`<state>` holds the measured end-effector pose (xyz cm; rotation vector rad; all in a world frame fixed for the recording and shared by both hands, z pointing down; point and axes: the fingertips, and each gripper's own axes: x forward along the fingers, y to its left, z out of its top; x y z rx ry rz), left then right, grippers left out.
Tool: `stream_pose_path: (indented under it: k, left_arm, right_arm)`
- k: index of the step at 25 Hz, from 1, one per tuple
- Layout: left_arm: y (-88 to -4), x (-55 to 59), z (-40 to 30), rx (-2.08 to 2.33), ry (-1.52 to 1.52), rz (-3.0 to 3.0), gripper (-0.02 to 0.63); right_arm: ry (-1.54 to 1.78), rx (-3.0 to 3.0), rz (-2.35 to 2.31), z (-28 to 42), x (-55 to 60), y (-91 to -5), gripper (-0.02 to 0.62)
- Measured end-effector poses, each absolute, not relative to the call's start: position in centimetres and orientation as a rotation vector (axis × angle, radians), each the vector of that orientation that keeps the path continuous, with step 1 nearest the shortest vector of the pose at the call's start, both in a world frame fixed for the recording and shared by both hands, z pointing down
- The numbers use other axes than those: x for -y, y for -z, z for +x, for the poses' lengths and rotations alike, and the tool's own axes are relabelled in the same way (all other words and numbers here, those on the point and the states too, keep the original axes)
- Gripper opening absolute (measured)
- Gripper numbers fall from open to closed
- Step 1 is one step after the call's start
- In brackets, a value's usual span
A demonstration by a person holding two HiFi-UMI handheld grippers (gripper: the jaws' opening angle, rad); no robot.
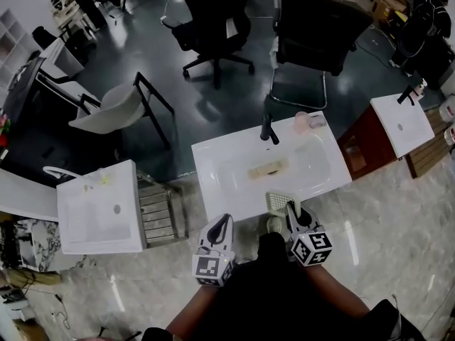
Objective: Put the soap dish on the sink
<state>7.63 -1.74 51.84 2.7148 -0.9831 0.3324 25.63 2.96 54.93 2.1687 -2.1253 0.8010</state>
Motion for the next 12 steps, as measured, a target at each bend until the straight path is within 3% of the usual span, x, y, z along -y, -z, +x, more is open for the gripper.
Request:
stream_pose_path:
  k: [12]
  left_arm:
    - [-50.8,7.7,15.5,1.119,-0.385,2.671,0.02]
  right_arm:
    - [-0.988,2.242,2.029,31.9,3.9,-57.1,0.031]
